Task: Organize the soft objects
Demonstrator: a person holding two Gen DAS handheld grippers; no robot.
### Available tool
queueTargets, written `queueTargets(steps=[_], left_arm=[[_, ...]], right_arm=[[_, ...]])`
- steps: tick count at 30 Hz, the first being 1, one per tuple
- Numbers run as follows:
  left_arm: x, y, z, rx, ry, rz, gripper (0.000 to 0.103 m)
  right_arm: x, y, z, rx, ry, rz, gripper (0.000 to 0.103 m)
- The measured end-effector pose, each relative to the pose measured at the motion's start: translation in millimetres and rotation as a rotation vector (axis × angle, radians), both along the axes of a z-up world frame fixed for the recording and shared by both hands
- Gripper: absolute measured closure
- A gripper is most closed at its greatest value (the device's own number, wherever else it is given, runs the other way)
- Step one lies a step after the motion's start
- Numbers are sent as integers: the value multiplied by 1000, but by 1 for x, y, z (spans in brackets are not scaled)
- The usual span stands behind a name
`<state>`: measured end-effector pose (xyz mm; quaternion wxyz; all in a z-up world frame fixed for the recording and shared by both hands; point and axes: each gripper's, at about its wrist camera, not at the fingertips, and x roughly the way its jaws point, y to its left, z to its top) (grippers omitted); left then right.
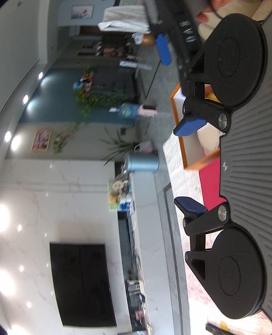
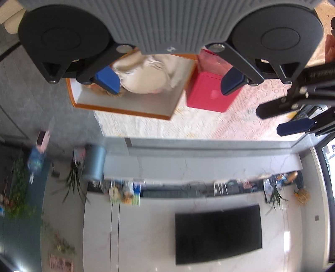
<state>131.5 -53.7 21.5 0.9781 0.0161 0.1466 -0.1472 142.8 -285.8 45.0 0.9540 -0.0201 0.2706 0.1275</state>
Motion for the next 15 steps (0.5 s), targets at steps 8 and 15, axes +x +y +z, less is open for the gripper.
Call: queueTargets(steps=[8,15], left_arm=[[-22,13,-20,57,-74,141,20],[-35,22,-51,48,-79,230,13]], right_arm=[[-49,31,-30,81,-122,-106,3],[-82,50,-64,38,-258,-202,3]])
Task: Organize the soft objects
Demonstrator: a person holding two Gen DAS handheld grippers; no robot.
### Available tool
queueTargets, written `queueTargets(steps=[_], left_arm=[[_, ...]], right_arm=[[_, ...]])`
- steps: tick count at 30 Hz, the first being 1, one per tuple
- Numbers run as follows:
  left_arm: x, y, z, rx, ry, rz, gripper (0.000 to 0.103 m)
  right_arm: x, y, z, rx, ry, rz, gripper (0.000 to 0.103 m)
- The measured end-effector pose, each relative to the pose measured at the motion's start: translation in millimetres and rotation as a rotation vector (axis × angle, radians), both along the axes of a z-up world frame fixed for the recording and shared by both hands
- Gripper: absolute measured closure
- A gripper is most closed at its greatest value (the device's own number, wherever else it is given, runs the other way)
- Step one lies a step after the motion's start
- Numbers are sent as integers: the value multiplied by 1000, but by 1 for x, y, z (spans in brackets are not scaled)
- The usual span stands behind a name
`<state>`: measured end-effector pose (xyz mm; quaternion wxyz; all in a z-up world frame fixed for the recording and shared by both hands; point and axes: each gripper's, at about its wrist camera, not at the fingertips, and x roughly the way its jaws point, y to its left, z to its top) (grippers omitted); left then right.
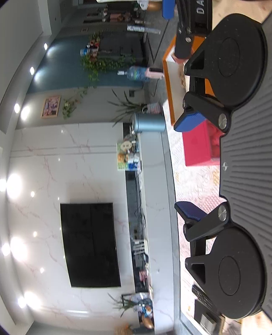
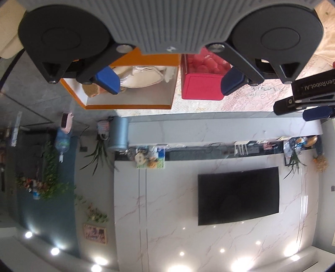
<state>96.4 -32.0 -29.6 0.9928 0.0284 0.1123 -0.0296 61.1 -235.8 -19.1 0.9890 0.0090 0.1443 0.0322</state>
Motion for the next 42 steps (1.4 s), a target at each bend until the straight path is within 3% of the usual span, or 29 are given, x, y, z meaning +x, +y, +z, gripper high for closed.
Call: queueTargets(steps=[5,8,16,20,42], left_arm=[[-1,8,-19,24,49,21,11],[1,12,-27,22,92,43,10],[7,25,-62,35,283,124,10],[4,26,-70,46,333,139,10],[-4,29,-64,15,329,112,10]], right_arm=[[-4,6,-23,-14,-33,-26,3],[0,0,-31,43,-16,-39,3],[27,-6,-51,105,133,-35,3],[34,-9,-60,134,199,-41,3],[28,-2,-59,85,171,-48,3]])
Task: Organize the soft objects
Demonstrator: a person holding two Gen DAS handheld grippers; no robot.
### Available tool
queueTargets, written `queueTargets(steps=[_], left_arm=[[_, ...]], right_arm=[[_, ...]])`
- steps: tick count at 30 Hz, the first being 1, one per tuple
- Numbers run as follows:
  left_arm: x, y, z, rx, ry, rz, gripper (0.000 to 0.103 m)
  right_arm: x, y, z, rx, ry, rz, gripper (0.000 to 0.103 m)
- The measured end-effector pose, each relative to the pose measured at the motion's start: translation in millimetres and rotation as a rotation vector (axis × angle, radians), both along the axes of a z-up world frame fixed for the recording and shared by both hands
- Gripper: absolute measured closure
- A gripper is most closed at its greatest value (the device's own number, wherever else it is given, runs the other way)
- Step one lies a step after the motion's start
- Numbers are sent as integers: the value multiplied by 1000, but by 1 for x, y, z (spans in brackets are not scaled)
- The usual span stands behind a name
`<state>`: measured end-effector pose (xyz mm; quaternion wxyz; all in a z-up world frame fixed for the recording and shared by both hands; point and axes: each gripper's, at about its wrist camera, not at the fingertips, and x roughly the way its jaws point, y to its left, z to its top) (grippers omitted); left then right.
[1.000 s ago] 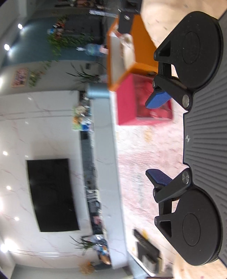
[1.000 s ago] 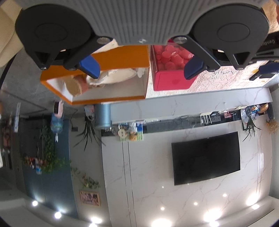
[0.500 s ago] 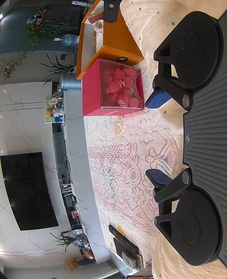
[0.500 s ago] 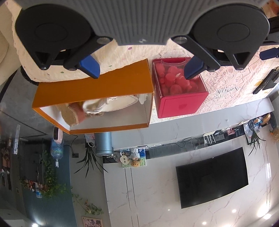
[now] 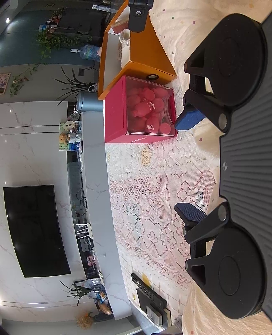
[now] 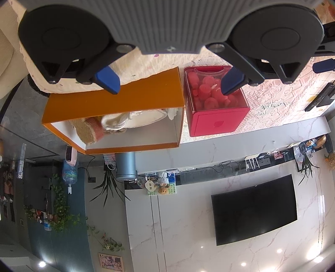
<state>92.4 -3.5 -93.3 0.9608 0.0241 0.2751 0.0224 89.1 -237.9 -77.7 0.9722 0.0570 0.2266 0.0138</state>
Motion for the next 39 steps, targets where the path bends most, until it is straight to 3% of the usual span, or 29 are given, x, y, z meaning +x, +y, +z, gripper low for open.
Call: queueTargets(steps=[39], left_arm=[[0,-2,1,-3,-6,-5,10]], right_arm=[[-2,-2,1,1,-7,-2,3]])
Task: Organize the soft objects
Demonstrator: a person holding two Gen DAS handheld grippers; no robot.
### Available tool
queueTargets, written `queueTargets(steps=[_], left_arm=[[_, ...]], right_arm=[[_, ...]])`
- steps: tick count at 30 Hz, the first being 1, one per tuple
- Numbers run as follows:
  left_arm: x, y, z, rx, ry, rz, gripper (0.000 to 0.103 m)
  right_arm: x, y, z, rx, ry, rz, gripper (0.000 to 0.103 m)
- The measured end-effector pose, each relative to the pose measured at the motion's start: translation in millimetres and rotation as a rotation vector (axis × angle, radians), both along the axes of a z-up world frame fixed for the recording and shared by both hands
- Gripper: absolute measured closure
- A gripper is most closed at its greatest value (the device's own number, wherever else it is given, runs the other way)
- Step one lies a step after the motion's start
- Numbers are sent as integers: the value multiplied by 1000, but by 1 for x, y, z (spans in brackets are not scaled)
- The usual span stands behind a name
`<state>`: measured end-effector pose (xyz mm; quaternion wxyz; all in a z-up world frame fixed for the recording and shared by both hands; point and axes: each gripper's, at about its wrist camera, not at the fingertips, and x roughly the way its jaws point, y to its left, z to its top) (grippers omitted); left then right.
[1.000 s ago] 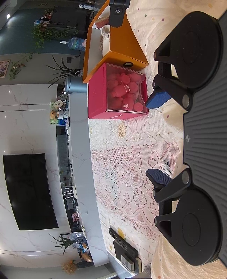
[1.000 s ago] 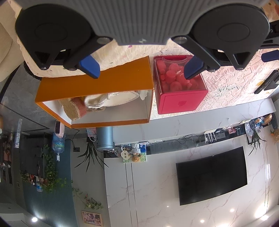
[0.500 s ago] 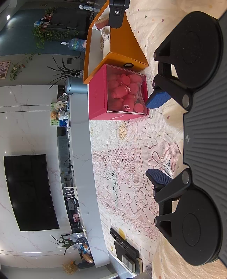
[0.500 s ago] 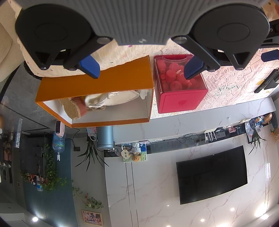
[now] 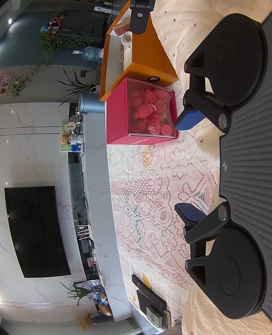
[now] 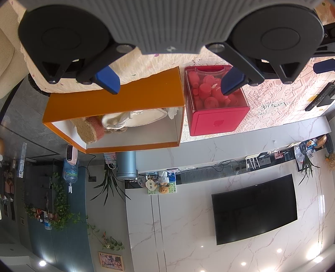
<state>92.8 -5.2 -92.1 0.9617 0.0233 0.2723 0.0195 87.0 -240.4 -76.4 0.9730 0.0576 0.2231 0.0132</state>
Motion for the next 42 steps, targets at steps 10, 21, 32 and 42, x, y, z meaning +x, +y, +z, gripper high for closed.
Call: queueTargets(steps=[10,21,32,42], left_arm=[[0,-1,0,-2,1,0,10],[2,-2,-1,-5,2,-4,10],[2,-3,-1,-8,-1,-7,10],[2,-2,-1,-9,-2,-11,10]], right_arm=[[0,0,0,0,0,0,3],[0,0,0,0,0,0,3],[0,0,0,0,3,1,3],[0,0,-2,2,5,1,3]])
